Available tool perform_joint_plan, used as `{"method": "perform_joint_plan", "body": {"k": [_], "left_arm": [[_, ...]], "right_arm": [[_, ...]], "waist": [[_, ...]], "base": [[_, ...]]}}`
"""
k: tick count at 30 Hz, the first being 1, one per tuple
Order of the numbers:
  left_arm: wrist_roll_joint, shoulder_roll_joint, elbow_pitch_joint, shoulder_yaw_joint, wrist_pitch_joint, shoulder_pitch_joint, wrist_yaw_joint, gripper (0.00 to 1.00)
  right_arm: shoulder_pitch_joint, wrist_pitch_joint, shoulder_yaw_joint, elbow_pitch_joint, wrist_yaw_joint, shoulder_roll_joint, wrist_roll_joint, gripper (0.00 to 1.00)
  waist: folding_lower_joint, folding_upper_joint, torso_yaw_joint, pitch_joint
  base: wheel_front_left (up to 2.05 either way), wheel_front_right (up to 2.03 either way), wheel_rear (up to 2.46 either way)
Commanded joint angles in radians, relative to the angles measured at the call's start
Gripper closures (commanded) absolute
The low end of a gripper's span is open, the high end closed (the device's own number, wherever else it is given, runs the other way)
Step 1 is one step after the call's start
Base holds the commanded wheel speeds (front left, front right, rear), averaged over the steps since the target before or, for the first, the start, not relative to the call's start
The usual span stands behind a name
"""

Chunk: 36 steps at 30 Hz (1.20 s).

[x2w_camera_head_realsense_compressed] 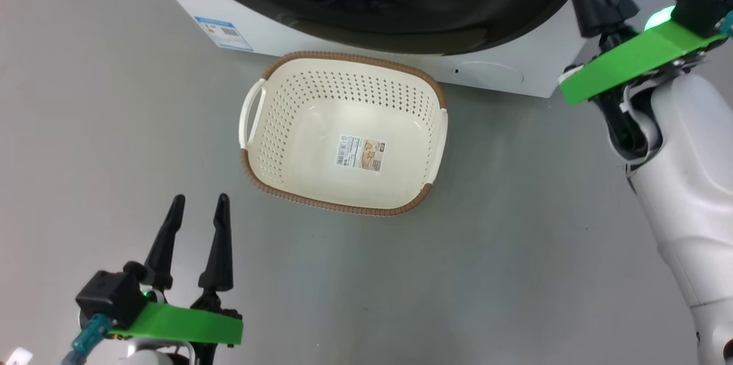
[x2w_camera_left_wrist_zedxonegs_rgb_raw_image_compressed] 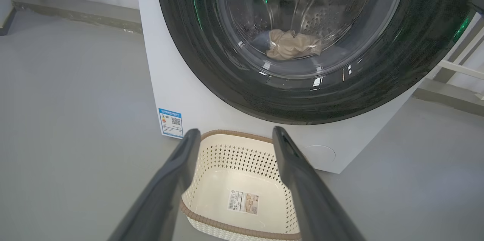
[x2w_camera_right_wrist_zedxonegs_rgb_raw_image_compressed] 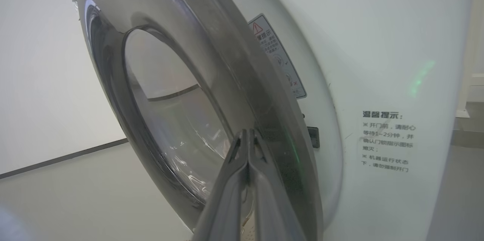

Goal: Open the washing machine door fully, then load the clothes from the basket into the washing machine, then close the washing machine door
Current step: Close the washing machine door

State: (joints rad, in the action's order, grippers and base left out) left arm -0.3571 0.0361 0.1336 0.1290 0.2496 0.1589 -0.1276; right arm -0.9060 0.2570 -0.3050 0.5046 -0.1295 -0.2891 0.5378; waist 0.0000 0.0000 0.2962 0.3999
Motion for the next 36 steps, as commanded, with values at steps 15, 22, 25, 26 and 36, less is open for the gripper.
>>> {"method": "perform_joint_plan", "body": {"k": [15, 22, 25, 26, 36], "left_arm": [[-0.016, 0.015, -0.027, -0.033, 0.012, 0.054, -0.003, 0.0], [-0.013, 0.015, -0.022, -0.035, 0.012, 0.06, -0.003, 0.0], [-0.012, 0.015, -0.019, -0.035, 0.012, 0.061, -0.003, 0.0], [-0.011, 0.015, -0.017, -0.035, 0.012, 0.06, -0.003, 0.0], [-0.005, 0.031, 0.005, -0.042, 0.012, 0.039, -0.003, 0.0]], "right_arm": [[-0.111, 0.005, 0.098, 0.012, -0.001, 0.049, -0.05, 1.0], [-0.09, 0.005, 0.089, 0.008, -0.001, 0.053, -0.058, 1.0], [-0.081, 0.005, 0.073, 0.005, -0.001, 0.053, -0.056, 1.0], [-0.074, 0.005, 0.062, 0.003, -0.001, 0.052, -0.055, 1.0], [0.052, 0.005, -0.013, -0.036, -0.001, 0.053, -0.044, 0.59]], "waist": [[0.0, 0.0, 0.02, 0.047], [0.0, 0.0, 0.01, 0.042], [0.0, 0.0, 0.006, 0.037], [0.0, 0.0, 0.004, 0.033], [0.0, 0.0, -0.029, -0.03]], "base": [[0.0, 0.0, 0.0], [0.0, 0.0, 0.0], [0.0, 0.0, 0.0], [0.0, 0.0, 0.0], [0.0, 0.0, 0.0]]}}
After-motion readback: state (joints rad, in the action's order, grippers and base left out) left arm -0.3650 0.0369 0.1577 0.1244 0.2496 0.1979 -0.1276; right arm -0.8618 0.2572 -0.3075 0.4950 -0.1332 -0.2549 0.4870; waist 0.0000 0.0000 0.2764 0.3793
